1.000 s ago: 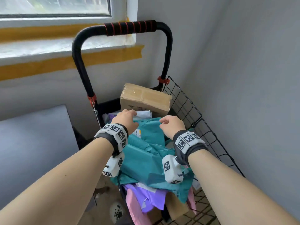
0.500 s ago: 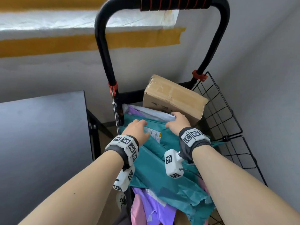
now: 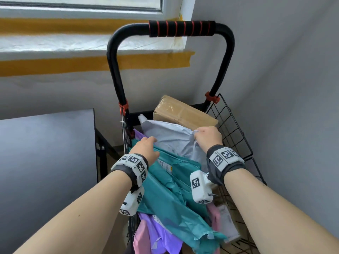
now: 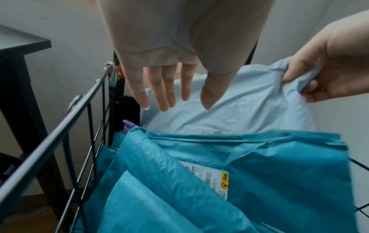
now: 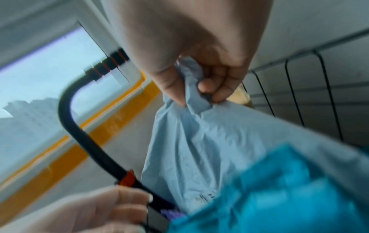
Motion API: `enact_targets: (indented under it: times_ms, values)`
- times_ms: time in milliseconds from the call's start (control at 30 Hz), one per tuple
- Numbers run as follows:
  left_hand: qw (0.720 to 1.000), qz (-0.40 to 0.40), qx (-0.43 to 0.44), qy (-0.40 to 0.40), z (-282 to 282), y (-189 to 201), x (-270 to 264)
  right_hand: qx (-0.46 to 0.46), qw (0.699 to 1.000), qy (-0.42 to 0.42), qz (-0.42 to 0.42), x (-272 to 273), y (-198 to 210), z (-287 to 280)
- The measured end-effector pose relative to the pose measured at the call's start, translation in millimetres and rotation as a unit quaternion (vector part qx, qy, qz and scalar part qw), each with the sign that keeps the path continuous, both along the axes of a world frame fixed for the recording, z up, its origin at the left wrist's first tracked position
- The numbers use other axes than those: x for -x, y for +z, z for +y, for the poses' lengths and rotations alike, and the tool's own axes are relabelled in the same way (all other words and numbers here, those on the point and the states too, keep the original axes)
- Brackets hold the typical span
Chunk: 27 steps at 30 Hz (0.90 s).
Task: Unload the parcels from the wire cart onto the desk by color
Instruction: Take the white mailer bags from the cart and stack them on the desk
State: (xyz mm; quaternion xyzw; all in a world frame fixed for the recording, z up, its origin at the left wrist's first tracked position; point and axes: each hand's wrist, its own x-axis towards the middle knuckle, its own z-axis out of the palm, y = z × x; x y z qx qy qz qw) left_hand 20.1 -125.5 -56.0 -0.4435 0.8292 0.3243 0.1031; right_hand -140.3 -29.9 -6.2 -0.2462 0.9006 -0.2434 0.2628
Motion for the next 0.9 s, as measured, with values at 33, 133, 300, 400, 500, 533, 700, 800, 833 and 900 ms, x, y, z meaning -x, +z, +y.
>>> enact_targets:
  times_ms: [33, 133, 300, 400, 500, 533, 700, 800, 833, 900]
  values:
    - [1.000, 0.002, 0.003, 0.001, 3.3, 6.7, 1.6, 0.010, 1.000, -0.005, 0.022, 5.8, 11.5, 2.8]
    - [1.000, 0.013, 0.018, 0.006, 14.1, 27.5, 6.6, 0.016, 0.997, 0.018, 0.075, 19.9, 41.6, 9.4]
    - [0.995, 0.058, 0.071, 0.034, 29.9, 62.0, 13.1, 0.132, 0.991, 0.014, 0.035, 33.1, 74.4, 14.5]
    - [0.990, 0.076, 0.109, 0.053, 38.9, 78.9, 12.9, 0.207, 0.978, 0.003, 0.010, 33.8, 101.9, 26.8]
    - [0.989, 0.068, 0.113, 0.065, 49.8, 90.6, 11.2, 0.285, 0.956, -0.054, -0.036, 35.4, 133.5, 43.4]
    - [0.990, 0.061, 0.108, 0.067, 53.9, 93.1, 10.8, 0.301, 0.950, -0.066, -0.045, 38.2, 141.4, 46.8]
    - [0.971, 0.145, 0.172, 0.079, 75.6, 108.4, 10.1, 0.328, 0.943, -0.007, -0.064, 27.7, 171.3, 60.2]
    - [0.948, 0.222, 0.217, 0.072, 79.3, 131.1, 15.6, 0.286, 0.954, 0.078, -0.046, 12.9, 175.3, 67.1]
    - [0.947, 0.231, 0.214, 0.057, 80.8, 139.8, 18.5, 0.284, 0.953, 0.094, -0.048, 8.9, 176.5, 70.0]
    - [0.955, 0.229, 0.187, 0.009, 84.1, 150.2, 26.0, 0.298, 0.947, 0.108, -0.048, 4.0, 177.6, 74.6]
